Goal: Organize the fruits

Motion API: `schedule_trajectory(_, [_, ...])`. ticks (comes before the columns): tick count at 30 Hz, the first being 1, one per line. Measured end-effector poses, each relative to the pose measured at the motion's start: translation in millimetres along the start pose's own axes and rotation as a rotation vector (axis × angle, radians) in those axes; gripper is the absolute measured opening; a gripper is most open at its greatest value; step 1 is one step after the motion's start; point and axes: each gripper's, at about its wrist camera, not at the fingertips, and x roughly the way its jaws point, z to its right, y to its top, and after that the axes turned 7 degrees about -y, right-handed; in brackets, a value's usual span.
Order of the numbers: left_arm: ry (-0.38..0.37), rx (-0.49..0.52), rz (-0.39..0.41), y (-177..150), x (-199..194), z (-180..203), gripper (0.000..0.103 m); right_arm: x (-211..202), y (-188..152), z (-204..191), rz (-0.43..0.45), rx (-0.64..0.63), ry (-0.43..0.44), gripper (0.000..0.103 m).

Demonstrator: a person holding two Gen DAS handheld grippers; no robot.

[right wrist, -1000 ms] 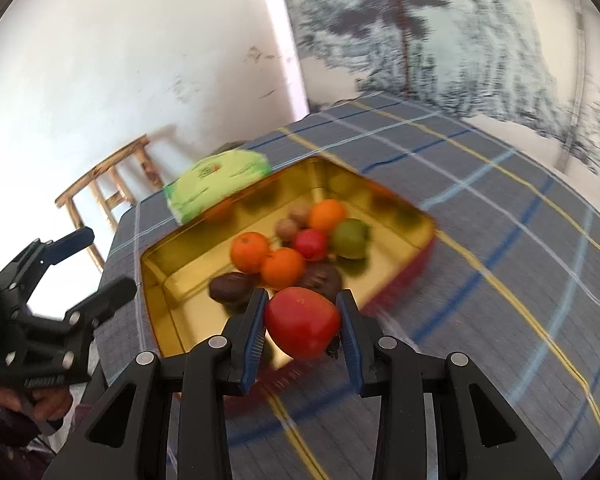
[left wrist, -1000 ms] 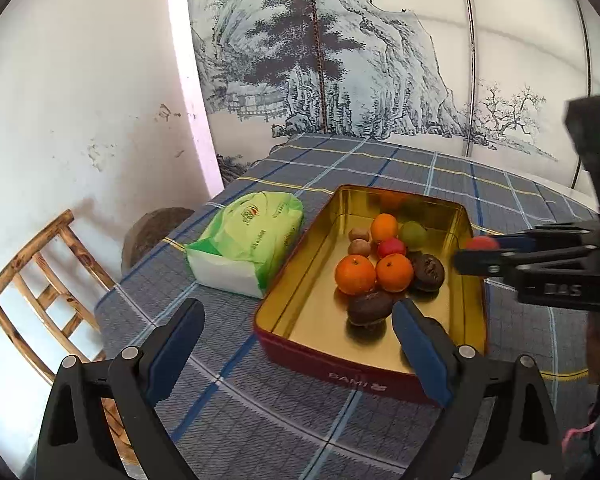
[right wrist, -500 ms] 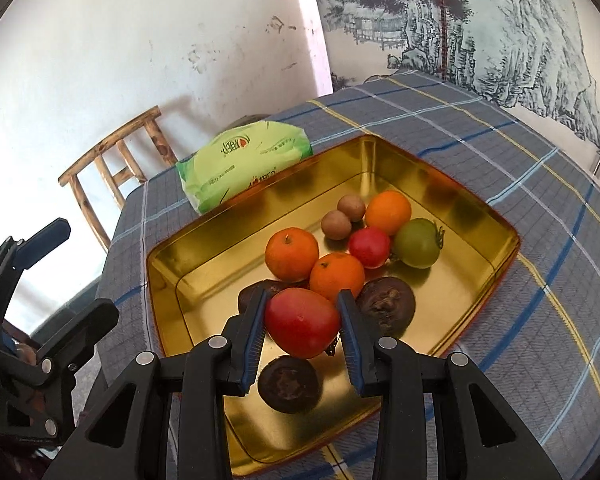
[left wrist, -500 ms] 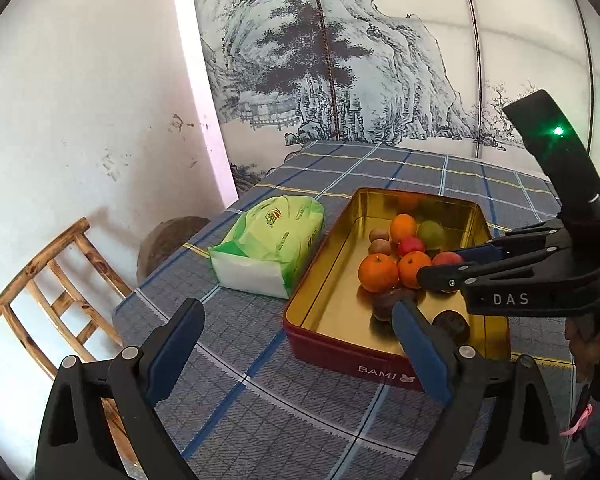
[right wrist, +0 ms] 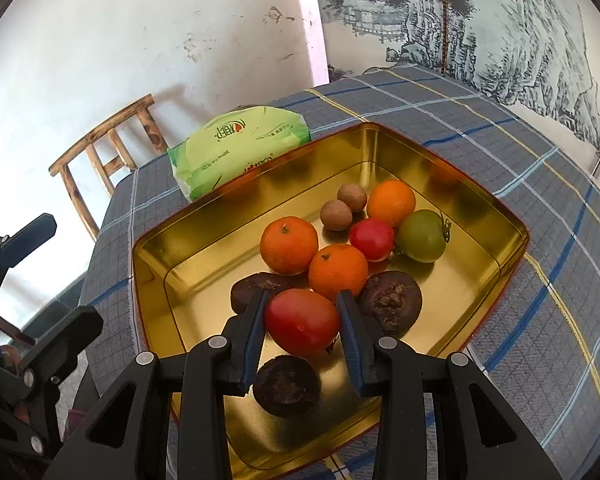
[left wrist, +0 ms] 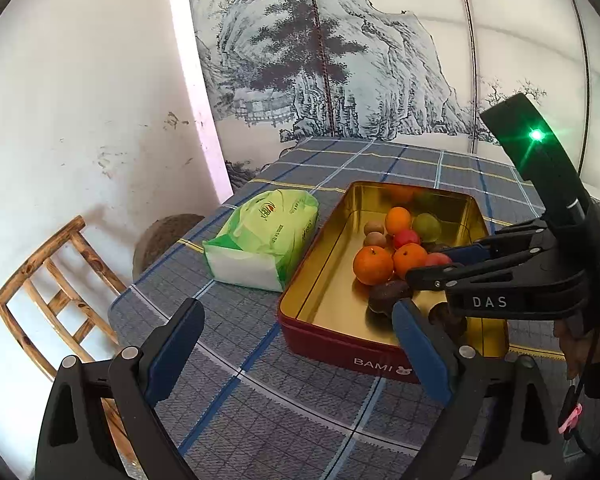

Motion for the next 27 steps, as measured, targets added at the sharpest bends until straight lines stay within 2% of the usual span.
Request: schedule_trajectory(27, [0.001,0.002,-0.027,-7.4,5.8,4.1,0.093,1.0,1.2,-4.3,0.008,0.016,0.0,0.037])
